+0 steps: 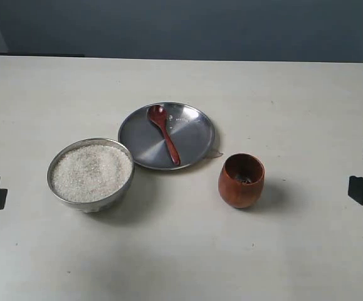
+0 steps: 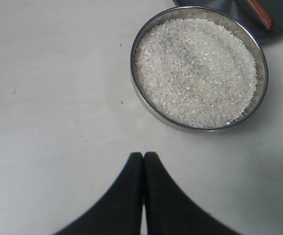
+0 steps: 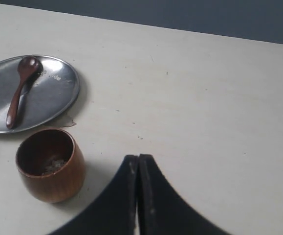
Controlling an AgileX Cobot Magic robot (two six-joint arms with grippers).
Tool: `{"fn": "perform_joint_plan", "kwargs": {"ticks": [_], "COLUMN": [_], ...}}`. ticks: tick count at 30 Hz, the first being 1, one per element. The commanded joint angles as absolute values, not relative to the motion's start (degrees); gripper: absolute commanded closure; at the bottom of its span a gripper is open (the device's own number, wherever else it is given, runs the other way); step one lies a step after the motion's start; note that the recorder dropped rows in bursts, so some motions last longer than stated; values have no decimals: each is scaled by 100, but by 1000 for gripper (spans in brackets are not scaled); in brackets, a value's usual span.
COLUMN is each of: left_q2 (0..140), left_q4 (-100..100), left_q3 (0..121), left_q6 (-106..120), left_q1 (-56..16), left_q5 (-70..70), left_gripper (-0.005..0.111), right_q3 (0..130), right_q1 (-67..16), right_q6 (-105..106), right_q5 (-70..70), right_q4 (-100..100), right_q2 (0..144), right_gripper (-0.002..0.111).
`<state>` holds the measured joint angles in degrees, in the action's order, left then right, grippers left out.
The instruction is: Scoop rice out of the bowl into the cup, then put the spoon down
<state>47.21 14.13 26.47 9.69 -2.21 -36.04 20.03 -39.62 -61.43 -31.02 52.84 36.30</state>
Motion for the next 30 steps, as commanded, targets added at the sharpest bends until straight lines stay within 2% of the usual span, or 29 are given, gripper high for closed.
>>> {"fn": "perform_joint_plan", "kwargs": {"ticks": [1, 20, 30], "left_q2": [4725, 4725, 4725], "left_q4": [1400, 1400, 1400], "left_q3": [2680, 2680, 2680], "left_q6": [964, 964, 964], "left_q1": [-236, -236, -236], "left_q5": [-3557, -3557, -3557], "left_gripper": [106, 106, 106], "right_q3": [1985, 1985, 1985], "right_q1": [-3811, -1674, -1468], "right_q6": [-6149, -6174, -6174], "right_q5": [-3051, -2999, -3030], "right_q4": [5257, 5183, 4795], "right_q2": [3387, 1254, 328], "right_gripper": [108, 108, 108]}}
